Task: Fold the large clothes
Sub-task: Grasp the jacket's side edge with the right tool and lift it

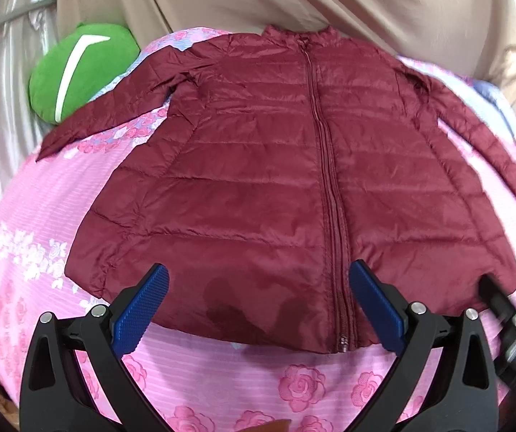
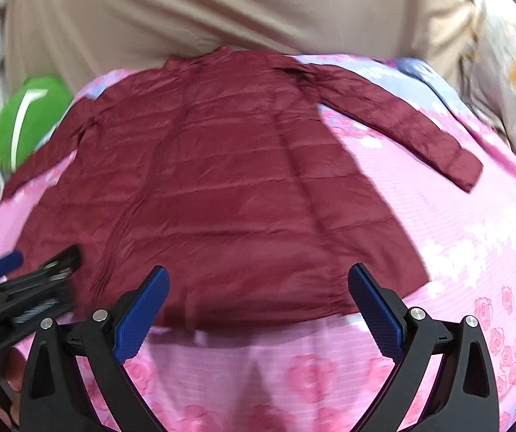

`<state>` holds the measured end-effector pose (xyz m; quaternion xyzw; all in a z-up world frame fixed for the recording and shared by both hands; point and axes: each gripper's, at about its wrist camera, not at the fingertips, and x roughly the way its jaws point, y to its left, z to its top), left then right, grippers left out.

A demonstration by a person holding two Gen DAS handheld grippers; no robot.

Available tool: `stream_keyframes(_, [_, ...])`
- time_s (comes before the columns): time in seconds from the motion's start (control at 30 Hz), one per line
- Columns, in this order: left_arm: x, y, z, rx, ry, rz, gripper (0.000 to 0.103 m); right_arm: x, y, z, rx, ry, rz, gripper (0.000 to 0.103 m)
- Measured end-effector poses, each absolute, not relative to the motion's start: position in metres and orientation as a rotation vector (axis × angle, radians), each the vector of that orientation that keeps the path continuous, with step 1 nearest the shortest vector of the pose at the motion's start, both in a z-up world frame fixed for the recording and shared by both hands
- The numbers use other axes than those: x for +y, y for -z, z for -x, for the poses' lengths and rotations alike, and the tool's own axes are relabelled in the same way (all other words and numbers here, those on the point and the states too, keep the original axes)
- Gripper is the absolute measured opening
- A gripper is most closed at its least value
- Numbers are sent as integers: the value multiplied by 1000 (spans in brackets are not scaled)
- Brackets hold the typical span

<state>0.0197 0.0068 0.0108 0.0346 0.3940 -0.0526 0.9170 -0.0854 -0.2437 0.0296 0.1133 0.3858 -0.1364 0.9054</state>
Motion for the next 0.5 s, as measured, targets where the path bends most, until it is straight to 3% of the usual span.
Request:
stream_keyframes(0.27, [46,-21,-46,792,110,52,98,-414,-33,112,764,607,-443,98])
stream_keyframes(0.5, [44,-35,-69,748,166,42,98,-530,-1,85,790,709,-605,95])
